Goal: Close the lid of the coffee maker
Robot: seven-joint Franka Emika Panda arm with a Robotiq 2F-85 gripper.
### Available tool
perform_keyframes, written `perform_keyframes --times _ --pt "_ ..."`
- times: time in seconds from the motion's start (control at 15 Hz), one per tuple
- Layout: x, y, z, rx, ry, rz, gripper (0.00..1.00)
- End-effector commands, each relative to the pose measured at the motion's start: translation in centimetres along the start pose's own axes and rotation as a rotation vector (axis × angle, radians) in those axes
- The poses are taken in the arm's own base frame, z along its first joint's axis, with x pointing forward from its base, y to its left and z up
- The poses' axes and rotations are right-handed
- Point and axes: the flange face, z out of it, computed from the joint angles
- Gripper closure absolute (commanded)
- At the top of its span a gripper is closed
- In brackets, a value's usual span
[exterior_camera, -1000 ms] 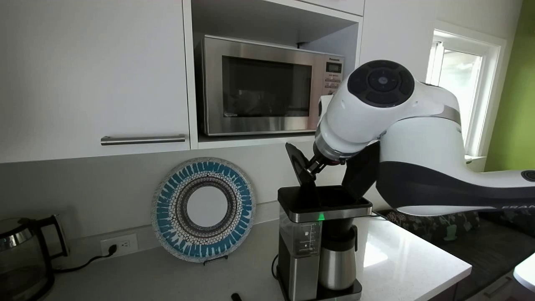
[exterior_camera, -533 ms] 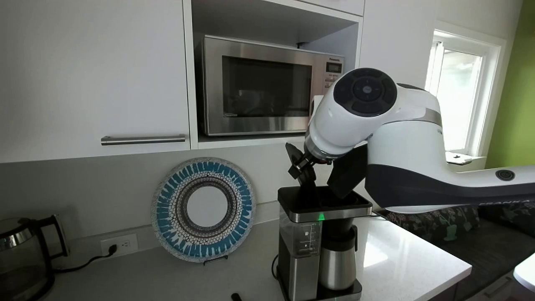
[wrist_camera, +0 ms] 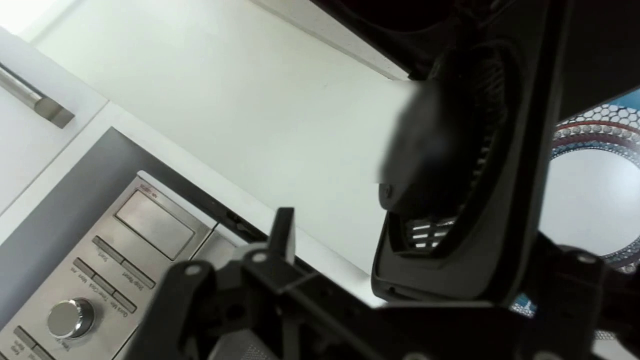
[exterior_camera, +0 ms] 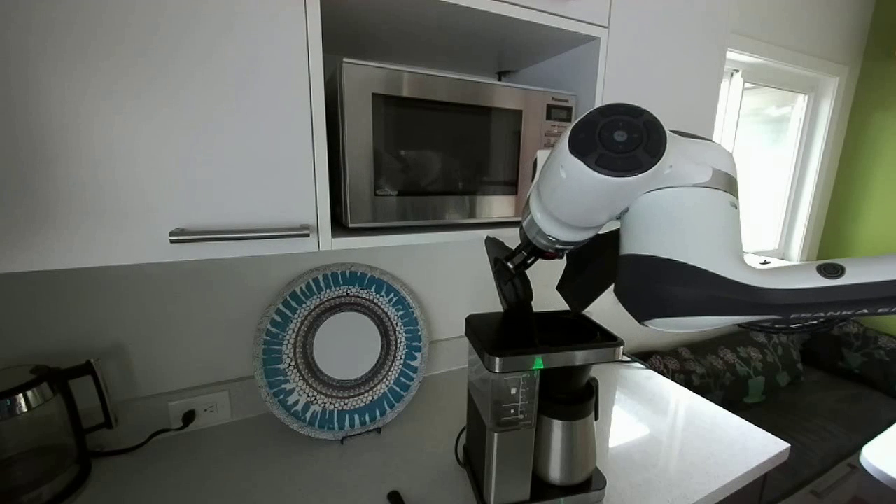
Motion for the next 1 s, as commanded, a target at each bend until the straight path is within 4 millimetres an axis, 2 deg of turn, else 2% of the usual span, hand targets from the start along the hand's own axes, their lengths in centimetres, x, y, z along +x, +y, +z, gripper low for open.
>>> perform_keyframes --times 0.0,0.47,0.73,0.93 --pt "0.2 2.4 0.1 0.008 0.001 -0.024 0.0" --pt "-0.1 7.1 0.2 -0.027 -0.029 -0.091 0.0" --pt "-0.1 8.6 -0.1 -0.012 -0.024 -0.065 0.0" --pt "-0.6 9.8 0.2 0.067 -0.027 -0.005 0.0"
